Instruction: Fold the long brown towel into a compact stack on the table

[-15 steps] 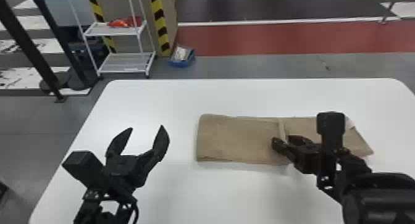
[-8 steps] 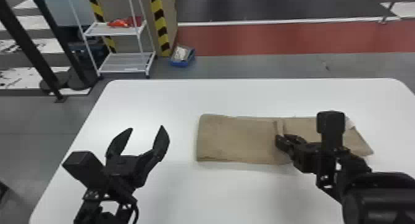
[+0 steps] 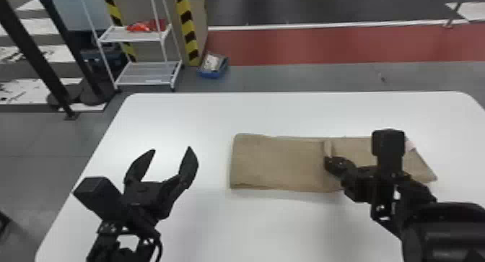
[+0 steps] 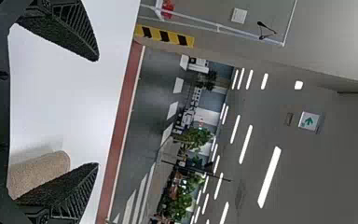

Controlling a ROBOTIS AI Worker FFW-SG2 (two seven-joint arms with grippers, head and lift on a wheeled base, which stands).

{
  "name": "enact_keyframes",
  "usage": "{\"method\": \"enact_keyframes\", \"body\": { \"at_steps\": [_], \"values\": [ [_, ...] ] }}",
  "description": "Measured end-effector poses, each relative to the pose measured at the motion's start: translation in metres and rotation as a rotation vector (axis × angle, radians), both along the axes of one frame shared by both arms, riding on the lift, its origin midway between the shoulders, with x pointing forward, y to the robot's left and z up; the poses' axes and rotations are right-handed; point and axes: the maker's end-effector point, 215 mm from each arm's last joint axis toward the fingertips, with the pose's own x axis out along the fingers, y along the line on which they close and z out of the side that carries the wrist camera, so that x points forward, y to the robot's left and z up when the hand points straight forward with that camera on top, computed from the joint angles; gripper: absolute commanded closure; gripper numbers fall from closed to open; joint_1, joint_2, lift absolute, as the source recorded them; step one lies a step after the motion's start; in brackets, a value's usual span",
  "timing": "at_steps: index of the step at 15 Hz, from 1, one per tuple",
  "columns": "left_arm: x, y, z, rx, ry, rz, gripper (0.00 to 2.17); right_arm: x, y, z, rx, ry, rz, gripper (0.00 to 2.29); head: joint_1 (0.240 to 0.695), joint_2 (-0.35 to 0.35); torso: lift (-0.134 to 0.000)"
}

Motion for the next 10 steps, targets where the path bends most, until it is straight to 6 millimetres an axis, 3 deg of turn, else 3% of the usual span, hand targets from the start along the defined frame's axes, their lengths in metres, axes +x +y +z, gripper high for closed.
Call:
{"method": "enact_keyframes", "body": {
  "at_steps": [3, 5, 8, 10],
  "values": [
    [0.000, 0.000, 0.000, 0.001, -0.002, 0.000, 0.07, 0.003, -0.002, 0.007, 0.008, -0.015, -0.005, 1.42, 0.695, 0.091, -0.123],
    [0.000, 0.000, 0.001, 0.001, -0.004, -0.001, 0.07, 0.009, -0.010, 0.028, 0.012, -0.047, -0.018, 1.42, 0.695, 0.085, -0.123],
    [0.000, 0.000, 0.001, 0.017, -0.002, 0.003, 0.07, 0.011, -0.033, 0.055, 0.035, -0.077, -0.049, 1.42, 0.695, 0.058, -0.123],
    [0.000, 0.000, -0.002, 0.047, 0.006, 0.008, 0.07, 0.006, -0.052, 0.062, 0.055, -0.084, -0.082, 1.42, 0.695, 0.040, -0.123]
  ]
}}
